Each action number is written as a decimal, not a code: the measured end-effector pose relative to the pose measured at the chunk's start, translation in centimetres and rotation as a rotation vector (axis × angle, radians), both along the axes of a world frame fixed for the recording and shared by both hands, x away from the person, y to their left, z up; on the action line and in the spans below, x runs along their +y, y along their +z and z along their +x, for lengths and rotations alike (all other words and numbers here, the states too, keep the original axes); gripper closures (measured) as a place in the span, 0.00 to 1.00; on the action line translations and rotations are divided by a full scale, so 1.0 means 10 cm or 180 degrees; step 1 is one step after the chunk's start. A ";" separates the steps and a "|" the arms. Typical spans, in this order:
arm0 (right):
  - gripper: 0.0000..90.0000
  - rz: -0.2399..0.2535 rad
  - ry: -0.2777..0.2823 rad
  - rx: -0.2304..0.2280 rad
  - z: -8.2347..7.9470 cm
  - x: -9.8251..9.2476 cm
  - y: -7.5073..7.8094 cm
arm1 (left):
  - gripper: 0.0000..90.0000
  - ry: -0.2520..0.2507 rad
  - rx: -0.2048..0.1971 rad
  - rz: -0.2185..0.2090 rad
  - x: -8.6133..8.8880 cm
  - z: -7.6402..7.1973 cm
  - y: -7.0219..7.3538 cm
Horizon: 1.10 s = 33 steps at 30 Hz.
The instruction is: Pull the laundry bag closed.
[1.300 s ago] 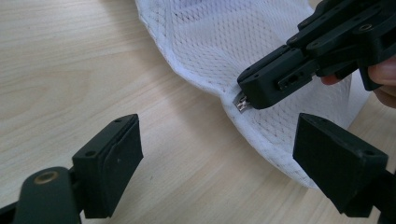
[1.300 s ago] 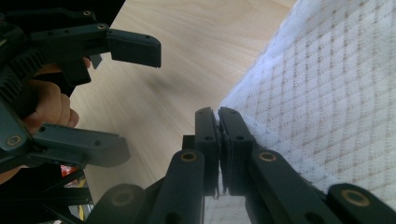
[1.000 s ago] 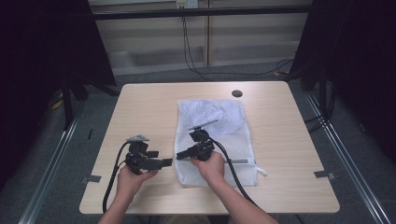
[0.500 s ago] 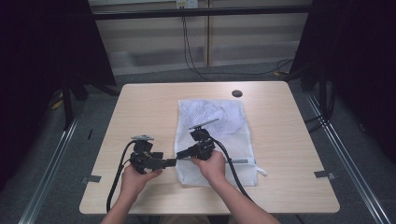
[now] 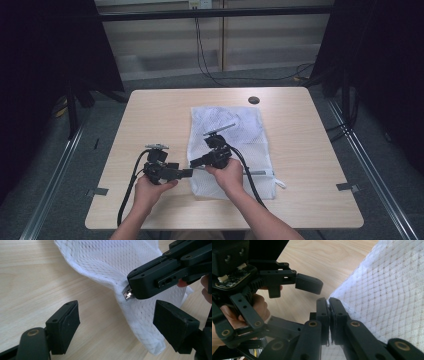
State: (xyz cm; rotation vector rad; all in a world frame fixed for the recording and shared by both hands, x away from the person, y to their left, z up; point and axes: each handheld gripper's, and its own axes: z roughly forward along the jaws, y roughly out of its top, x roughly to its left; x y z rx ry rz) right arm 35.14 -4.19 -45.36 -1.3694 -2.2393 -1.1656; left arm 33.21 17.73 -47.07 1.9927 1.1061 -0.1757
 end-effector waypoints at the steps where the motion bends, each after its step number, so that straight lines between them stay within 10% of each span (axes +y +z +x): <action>1: 0.96 0.0004 -0.0002 -0.0001 0.00 0.00 0.01 | 0.25 0.0000 0.0027 -0.0028 -0.01 0.00 -0.01; 19: 0.96 0.0019 0.0001 0.0005 0.00 0.00 0.02 | 0.41 -0.0161 0.0111 -0.0159 -0.19 0.03 -0.13; 33: 0.96 0.0041 -0.0007 0.0005 -0.01 -0.02 0.04 | 0.91 -0.0193 0.0117 -0.0151 -0.20 0.03 -0.14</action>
